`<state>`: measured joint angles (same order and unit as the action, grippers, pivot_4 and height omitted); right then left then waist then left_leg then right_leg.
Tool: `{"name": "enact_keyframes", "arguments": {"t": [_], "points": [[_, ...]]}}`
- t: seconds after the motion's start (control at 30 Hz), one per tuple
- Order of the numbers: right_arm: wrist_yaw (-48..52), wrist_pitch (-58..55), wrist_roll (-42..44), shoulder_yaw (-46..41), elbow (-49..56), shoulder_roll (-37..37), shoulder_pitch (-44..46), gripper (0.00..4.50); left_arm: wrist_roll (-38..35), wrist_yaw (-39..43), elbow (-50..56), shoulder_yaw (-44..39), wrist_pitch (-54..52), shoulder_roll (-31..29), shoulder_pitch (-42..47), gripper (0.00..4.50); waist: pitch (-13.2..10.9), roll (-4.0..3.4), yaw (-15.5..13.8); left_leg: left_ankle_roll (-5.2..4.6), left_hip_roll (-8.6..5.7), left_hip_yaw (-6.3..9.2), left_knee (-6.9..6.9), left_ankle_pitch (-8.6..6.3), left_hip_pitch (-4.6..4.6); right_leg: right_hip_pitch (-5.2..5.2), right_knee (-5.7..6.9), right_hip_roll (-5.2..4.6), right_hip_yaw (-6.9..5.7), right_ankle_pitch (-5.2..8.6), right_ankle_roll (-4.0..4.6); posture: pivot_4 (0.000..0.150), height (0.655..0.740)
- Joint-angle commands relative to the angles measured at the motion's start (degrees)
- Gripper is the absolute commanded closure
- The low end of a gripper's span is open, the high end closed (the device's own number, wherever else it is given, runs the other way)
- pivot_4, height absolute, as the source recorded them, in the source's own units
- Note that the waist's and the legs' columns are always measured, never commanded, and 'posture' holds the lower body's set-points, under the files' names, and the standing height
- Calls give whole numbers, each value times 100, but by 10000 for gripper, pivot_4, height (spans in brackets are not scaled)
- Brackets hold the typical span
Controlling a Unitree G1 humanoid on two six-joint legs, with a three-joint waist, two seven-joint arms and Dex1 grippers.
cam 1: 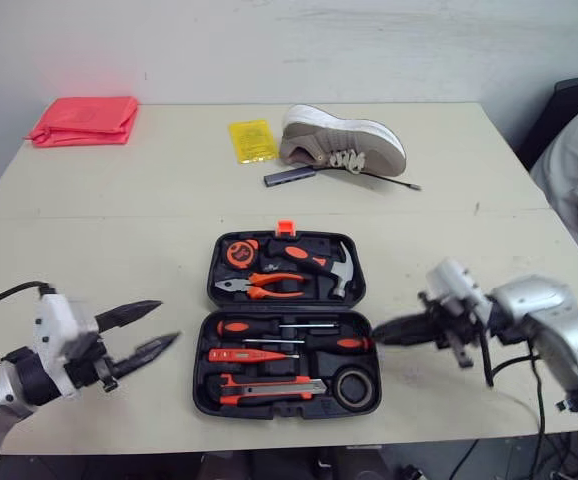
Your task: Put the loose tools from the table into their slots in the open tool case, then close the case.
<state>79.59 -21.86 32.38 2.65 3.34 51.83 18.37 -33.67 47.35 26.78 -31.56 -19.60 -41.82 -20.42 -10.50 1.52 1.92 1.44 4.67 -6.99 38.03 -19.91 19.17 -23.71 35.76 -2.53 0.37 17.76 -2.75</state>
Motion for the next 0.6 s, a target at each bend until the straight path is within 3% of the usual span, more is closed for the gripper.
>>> {"name": "enact_keyframes", "arguments": {"t": [0.03,0.1,0.17,0.2,0.6], "points": [[-249,941,-835,7,-958,-135,160,45000,338,-663,-433,301,-217,149,507,37004,0,1,-24,-2,-1,0,-1,1,1,2,-3,1,-1,-2,-3,1500,7400],[-336,1219,-1213,181,-1418,-258,279,45000,349,-699,-591,699,-467,213,783,44764,0,0,-31,-4,-2,-3,-2,2,7,-2,-4,-1,1,-9,-16,1500,7400],[-353,1371,-1414,304,-1665,-409,383,45000,460,-647,-715,1012,-507,215,969,44764,-1,0,-20,-9,-2,-9,-1,-1,6,-2,-2,-2,3,-18,-33,1500,7400],[-356,1370,-1485,381,-1712,-506,420,45000,493,-618,-767,1170,-528,226,1088,44764,-1,-1,-12,-5,0,-16,-1,1,10,-7,1,-2,6,-53,-96,1500,7400],[-719,469,-1648,742,-1166,-1300,752,45000,800,-314,-1109,2367,-823,213,2009,44764,-2,-4,128,23,12,-17,-3,7,5,-21,27,11,6,-53,-92,1500,7400]]}}
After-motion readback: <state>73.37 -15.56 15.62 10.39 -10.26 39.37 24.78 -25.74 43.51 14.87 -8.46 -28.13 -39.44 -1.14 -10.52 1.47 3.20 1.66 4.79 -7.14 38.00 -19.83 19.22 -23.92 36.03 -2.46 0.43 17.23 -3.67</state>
